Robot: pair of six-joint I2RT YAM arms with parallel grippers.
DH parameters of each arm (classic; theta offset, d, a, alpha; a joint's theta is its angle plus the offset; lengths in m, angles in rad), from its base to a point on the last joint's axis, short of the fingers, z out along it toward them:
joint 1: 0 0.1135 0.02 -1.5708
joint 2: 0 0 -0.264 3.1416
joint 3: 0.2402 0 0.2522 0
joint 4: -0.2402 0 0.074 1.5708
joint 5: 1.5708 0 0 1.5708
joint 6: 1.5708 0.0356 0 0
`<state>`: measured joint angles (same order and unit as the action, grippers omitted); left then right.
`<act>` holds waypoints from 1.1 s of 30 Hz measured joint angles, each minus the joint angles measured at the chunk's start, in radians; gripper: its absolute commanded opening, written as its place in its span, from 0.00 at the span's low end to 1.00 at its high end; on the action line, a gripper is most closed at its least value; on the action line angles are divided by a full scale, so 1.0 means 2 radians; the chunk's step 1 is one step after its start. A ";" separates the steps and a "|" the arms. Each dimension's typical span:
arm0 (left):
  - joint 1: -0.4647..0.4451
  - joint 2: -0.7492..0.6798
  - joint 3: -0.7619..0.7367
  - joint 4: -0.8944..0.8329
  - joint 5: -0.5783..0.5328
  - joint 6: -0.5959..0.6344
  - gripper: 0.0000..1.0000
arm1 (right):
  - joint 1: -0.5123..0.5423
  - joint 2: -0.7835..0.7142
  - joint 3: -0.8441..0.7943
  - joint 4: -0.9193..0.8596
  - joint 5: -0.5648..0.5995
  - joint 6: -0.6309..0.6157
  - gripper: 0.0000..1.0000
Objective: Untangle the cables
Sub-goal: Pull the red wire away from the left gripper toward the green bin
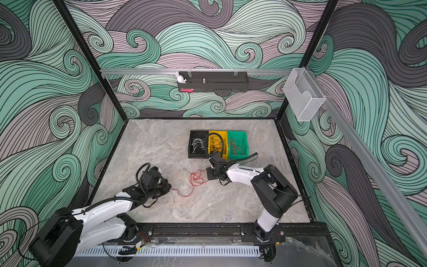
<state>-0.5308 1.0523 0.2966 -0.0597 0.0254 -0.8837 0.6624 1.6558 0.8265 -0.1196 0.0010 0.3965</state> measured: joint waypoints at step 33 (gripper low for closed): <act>0.040 -0.101 -0.012 -0.084 -0.074 -0.018 0.00 | -0.145 -0.138 -0.052 -0.071 0.009 0.004 0.06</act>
<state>-0.4511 0.8513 0.2726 -0.2268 -0.1234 -0.9195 0.3729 1.3800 0.7231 -0.2619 0.0185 0.4046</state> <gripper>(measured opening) 0.049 0.067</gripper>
